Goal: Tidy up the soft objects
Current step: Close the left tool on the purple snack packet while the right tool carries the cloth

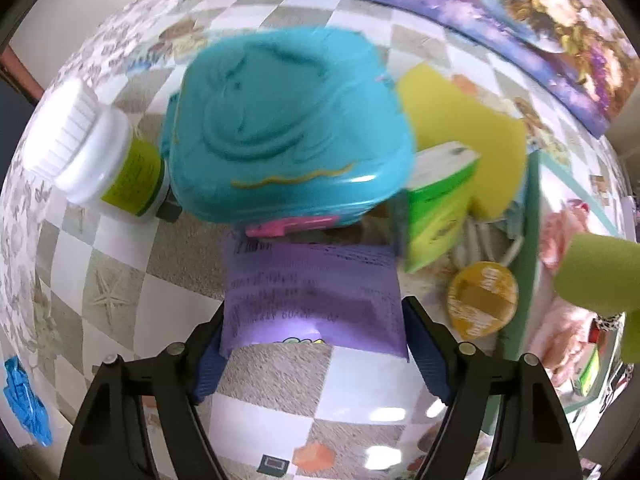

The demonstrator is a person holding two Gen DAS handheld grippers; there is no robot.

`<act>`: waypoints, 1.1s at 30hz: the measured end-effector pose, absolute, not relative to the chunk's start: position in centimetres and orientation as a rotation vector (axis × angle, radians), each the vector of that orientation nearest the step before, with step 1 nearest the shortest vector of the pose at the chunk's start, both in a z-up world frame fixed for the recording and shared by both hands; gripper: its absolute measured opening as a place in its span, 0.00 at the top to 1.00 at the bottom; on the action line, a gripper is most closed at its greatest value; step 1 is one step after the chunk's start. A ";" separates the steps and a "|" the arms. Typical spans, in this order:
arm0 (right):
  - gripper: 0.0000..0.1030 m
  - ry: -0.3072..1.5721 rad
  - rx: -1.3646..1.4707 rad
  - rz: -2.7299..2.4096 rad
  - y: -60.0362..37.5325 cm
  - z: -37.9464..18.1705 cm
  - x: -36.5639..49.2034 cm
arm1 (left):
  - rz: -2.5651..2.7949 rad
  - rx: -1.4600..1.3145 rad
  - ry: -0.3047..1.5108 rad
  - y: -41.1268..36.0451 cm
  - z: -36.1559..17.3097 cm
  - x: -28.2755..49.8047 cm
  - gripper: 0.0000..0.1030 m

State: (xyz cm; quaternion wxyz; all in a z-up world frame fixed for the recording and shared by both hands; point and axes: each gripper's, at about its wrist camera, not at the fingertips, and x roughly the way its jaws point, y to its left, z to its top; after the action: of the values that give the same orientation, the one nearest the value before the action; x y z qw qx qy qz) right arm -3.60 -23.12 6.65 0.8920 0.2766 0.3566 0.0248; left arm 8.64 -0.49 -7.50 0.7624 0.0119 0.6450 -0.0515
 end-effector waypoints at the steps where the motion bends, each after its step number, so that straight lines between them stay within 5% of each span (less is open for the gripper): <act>1: 0.97 0.729 0.580 0.050 -23.4 6.9 -3.8 | -0.118 0.021 1.398 -0.5 -7.1 8.4 0.22; 12: 0.97 0.604 0.599 0.007 -26.3 10.0 -6.6 | -0.249 0.003 1.207 -4.3 1.5 5.0 0.22; 19: 0.97 0.546 0.598 -0.089 -29.5 11.3 -8.6 | -0.364 0.035 1.143 -7.0 2.5 4.3 0.22; 30: 0.97 0.595 0.627 -0.142 -31.2 10.0 -8.6 | -0.152 0.082 1.324 -5.6 -3.5 5.3 0.21; 33: 0.97 0.600 0.627 -0.141 -31.3 10.0 -8.6 | -0.093 0.026 1.378 -4.4 -5.3 5.4 0.13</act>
State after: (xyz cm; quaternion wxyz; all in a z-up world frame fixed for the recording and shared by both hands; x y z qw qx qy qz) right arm -8.61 -31.31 9.96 0.9048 0.3037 0.2905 -0.0681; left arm 5.42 -4.42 -5.33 0.7707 0.0120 0.6356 -0.0429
